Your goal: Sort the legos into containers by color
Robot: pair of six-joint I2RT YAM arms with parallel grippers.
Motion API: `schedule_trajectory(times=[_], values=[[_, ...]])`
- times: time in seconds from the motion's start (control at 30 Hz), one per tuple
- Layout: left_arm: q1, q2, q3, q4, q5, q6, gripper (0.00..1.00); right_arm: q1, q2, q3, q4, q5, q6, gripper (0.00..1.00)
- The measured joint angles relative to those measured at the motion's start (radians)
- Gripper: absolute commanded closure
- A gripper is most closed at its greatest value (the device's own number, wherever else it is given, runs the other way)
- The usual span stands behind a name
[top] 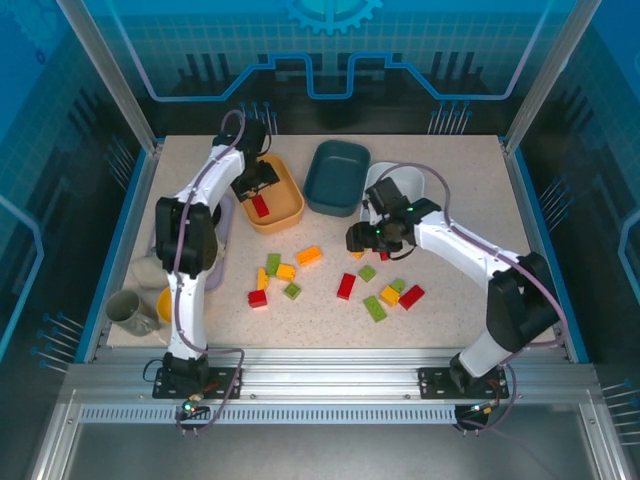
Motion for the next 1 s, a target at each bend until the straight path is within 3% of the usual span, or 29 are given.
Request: schedule_trajectory(times=[0.33, 0.6, 0.83, 0.93, 1.0], values=[[-0.170, -0.567, -0.618, 0.302, 0.098, -0.042, 0.24, 0.105, 0.174, 0.087, -0.037, 0.137, 0.294, 0.16], [-0.219, -0.842, -0.953, 0.397, 0.172, -0.087, 0.22, 0.101, 0.292, 0.151, -0.034, 0.229, 0.435, 0.23], [-0.219, -1.049, -1.043, 0.397, 0.194, -0.106, 0.22, 0.072, 0.382, 0.216, -0.034, 0.264, 0.475, 0.40], [-0.219, -1.072, -1.051, 0.390, 0.195, -0.106, 0.22, 0.062, 0.386, 0.216, -0.040, 0.268, 0.479, 0.54], [-0.219, -1.073, -1.051, 0.384, 0.194, -0.106, 0.22, 0.060, 0.387, 0.219, -0.048, 0.270, 0.484, 0.70]])
